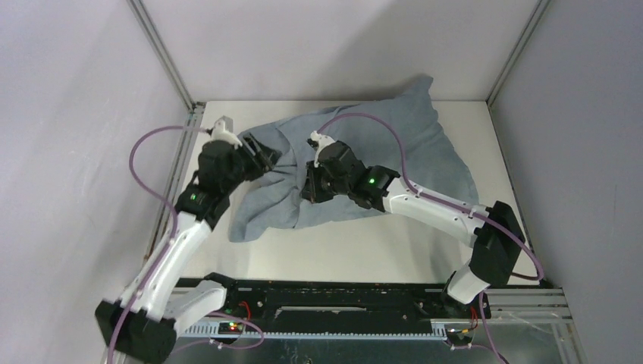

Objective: Put the pillow into the pillowcase

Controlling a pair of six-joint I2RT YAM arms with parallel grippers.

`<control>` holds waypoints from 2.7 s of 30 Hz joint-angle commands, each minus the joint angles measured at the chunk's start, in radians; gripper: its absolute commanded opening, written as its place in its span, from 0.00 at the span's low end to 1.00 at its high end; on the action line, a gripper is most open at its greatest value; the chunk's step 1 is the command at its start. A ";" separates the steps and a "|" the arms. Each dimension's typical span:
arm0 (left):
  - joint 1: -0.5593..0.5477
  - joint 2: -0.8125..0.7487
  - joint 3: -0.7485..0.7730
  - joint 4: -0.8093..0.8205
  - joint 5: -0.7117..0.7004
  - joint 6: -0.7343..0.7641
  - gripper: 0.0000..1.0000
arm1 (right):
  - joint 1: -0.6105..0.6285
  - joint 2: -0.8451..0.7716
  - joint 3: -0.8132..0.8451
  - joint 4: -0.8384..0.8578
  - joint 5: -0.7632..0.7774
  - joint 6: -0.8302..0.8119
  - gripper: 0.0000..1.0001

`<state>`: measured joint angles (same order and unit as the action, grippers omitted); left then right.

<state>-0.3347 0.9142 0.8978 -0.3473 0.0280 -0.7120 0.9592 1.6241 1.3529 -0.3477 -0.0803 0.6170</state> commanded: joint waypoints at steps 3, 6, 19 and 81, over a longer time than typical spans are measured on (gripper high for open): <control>0.083 0.299 0.167 0.221 0.091 -0.113 0.64 | 0.000 -0.054 0.007 0.048 0.000 0.002 0.00; 0.096 0.396 0.184 0.291 0.071 -0.189 0.64 | -0.007 -0.058 0.014 0.047 -0.002 0.006 0.00; 0.119 0.654 0.291 0.485 0.088 -0.349 0.54 | -0.001 -0.046 0.049 0.005 0.019 -0.001 0.00; 0.048 0.412 0.213 0.169 0.013 0.062 1.00 | -0.185 -0.498 -0.136 -0.185 0.131 -0.083 0.87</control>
<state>-0.2947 1.3155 1.1454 -0.2386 0.0849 -0.5957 0.7780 1.1797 1.2453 -0.5343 0.0189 0.5407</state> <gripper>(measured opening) 0.996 0.866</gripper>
